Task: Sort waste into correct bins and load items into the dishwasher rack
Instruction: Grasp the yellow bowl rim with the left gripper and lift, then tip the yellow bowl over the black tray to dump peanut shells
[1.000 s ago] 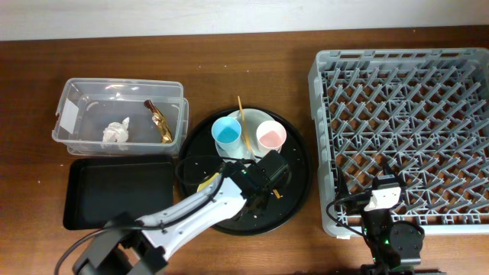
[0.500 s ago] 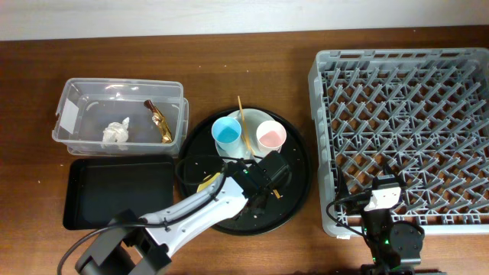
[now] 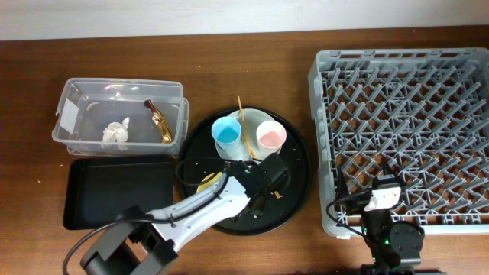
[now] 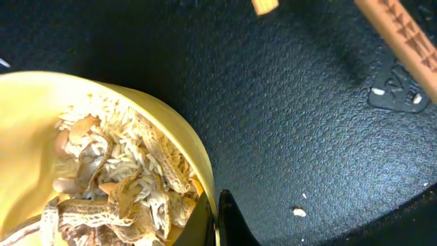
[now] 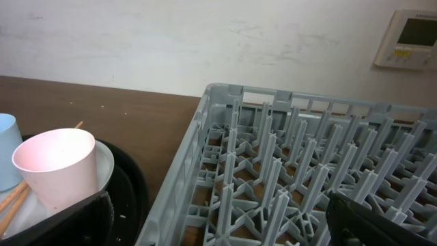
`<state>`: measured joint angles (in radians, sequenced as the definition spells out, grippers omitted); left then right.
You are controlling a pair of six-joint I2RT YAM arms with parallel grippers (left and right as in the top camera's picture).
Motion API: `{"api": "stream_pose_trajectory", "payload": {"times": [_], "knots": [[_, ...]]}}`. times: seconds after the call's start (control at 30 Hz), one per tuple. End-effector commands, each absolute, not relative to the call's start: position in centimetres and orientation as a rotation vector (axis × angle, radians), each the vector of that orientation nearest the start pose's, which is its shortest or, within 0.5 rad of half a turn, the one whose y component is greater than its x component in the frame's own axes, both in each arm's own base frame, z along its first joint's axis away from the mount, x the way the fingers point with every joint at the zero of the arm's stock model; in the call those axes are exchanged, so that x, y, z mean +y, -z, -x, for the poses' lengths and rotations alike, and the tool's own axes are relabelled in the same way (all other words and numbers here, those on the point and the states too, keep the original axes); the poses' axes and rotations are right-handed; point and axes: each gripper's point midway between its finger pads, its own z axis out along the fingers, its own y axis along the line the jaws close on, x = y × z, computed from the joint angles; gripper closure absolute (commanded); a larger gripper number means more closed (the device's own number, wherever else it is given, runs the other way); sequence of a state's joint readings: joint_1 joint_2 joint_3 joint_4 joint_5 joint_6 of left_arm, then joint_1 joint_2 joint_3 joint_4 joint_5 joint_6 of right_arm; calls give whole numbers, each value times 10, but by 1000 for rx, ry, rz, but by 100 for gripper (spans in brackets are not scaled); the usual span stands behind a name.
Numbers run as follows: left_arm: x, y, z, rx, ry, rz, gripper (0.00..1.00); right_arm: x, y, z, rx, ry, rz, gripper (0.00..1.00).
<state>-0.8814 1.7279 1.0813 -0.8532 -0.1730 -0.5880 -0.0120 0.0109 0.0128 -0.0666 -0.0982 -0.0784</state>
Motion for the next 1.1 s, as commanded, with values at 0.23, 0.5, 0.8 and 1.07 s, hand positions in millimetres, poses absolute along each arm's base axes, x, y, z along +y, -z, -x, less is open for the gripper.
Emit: {"api": "stream_pose_trajectory", "payload": {"times": [0.23,0.5,0.8,1.07], "knots": [[-219,-102,-239,2867,-18,-357,100,15,-159,-246,1632,-18,124,2],[-171,-133,-261,2928,243,-224,100,14,-159,-246,1632,-18,124,2],[-81,-148,-288,2919,527,85,100,14,-159,-246,1632,-18,124,1],[-44,-154,-295,2821,761,235,100,15,-159,-246,1632,-18,124,2]]}}
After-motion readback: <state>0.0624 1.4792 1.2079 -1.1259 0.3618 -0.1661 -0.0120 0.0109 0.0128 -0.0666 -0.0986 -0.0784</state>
